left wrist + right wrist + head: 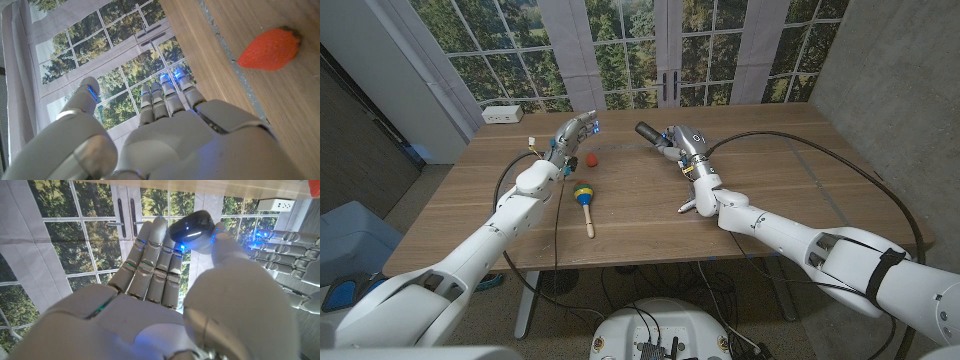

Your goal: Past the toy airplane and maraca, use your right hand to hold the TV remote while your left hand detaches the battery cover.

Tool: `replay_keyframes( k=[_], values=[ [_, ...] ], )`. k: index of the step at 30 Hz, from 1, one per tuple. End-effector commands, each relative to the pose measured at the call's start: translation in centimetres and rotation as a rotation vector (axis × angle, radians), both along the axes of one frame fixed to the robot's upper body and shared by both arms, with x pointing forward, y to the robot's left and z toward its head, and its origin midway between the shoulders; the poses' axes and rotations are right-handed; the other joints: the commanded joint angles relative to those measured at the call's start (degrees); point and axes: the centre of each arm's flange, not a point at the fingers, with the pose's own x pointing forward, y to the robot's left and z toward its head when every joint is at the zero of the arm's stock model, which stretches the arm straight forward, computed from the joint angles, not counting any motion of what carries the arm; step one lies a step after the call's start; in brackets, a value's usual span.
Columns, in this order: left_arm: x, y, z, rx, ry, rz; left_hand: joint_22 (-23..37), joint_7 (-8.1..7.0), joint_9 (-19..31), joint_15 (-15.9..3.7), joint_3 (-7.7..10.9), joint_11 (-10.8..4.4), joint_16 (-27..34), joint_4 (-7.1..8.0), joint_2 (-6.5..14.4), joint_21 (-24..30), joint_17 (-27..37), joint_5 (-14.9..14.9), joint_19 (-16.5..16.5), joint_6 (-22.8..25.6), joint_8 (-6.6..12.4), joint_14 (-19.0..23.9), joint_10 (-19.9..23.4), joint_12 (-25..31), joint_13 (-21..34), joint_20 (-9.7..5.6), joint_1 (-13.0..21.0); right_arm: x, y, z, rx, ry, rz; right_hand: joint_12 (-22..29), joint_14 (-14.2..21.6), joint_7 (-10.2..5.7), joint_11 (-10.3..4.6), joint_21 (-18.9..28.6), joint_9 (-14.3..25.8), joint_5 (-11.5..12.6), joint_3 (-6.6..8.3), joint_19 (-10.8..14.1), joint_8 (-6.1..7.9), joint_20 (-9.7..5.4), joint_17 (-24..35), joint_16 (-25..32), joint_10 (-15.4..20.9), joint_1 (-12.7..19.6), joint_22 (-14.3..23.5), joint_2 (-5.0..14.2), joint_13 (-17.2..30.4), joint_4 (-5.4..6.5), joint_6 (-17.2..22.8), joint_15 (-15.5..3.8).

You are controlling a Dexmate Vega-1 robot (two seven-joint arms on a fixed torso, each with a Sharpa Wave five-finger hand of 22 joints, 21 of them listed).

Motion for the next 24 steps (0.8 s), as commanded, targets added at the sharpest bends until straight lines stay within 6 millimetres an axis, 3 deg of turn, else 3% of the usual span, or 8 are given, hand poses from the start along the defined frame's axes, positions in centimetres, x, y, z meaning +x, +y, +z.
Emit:
replay_keyframes(
  k=[1,24],
  values=[
    [0.1,-1.8,1.4,0.005,0.006,-0.087,0.2,-0.03,0.1,0.11,-0.31,-0.1,0.2,0.03,-0.9,0.3,0.2,0.1,0.6,-0.7,0.13,0.7,0.6,0.1,0.2,0.08,0.3,-1.3,0.0,0.2,0.005,-0.062,0.047,0.1,1.0,-4.58,-6.45,0.6,0.3,0.2,3.36,-0.5,0.26,-1.0,0.6,-0.1,6.4,7.4,0.0,6.83,0.3,-0.53,5.9,-5.65],
    [-0.8,-5.1,2.5,0.09,0.034,-0.163,0.2,0.4,0.3,-0.76,-0.98,-0.43,0.4,-0.15,-2.3,0.2,0.3,0.2,0.8,-0.8,0.45,2.2,1.6,-0.2,0.5,0.88,3.4,-3.0,0.1,0.0,0.002,-0.121,0.08,-0.5,1.2,-4.87,-6.64,1.8,0.3,0.1,4.2,-1.2,0.31,-1.39,2.5,-1.3,6.7,6.8,-0.2,6.51,0.7,-0.3,5.9,-5.56]
  ],
)
